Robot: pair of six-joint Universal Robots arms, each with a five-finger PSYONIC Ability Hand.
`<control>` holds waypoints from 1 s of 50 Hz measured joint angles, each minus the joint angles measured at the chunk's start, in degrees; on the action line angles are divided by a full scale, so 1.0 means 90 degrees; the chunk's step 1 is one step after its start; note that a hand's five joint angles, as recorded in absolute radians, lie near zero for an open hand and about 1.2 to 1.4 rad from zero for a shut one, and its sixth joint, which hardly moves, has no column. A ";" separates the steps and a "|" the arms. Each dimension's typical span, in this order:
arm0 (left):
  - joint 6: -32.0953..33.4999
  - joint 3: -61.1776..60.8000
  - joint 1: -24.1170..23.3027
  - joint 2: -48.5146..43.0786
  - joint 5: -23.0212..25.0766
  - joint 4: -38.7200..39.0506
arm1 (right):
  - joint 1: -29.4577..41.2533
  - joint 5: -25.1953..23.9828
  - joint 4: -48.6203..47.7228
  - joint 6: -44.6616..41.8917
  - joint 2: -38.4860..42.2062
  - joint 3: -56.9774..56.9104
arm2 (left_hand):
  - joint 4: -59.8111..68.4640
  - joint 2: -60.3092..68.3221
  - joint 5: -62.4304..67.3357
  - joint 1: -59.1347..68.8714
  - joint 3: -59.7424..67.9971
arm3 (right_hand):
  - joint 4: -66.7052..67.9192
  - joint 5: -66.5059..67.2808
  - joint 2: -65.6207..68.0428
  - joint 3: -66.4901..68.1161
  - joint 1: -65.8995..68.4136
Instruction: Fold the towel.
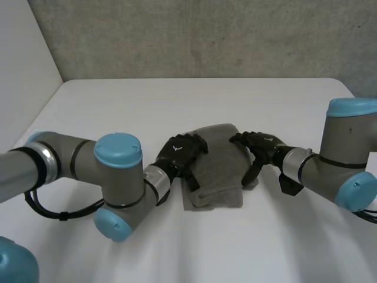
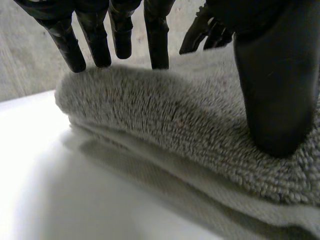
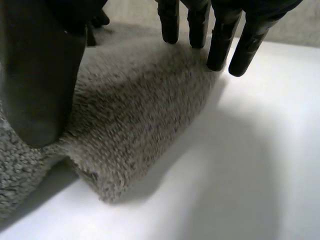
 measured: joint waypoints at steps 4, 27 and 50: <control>0.0008 -0.0021 0.0004 -0.0082 -0.0062 -0.0001 | 0.0005 0.0001 0.0005 -0.0088 0.0189 -0.0089 | 0.0000 0.0000 0.0000 0.0000 0.0001 | 0.0000 0.0000 -0.0003 -0.0001 -0.0006; -0.0020 -0.0104 0.0167 0.2445 -0.0344 -0.0547 | 0.0090 0.1013 0.0016 -0.0149 -0.2076 -0.0027 | 0.0000 0.0000 0.0000 -0.0001 0.0001 | -0.0001 0.0000 -0.0036 -0.0023 -0.0038; 0.0399 0.0373 0.1117 0.3475 -0.1866 -0.1923 | 0.0053 0.3396 0.0034 -0.0640 -0.2870 -0.0402 | 0.0000 -0.0001 0.0000 -0.0001 0.0001 | -0.0001 0.0000 -0.0036 -0.0021 -0.0039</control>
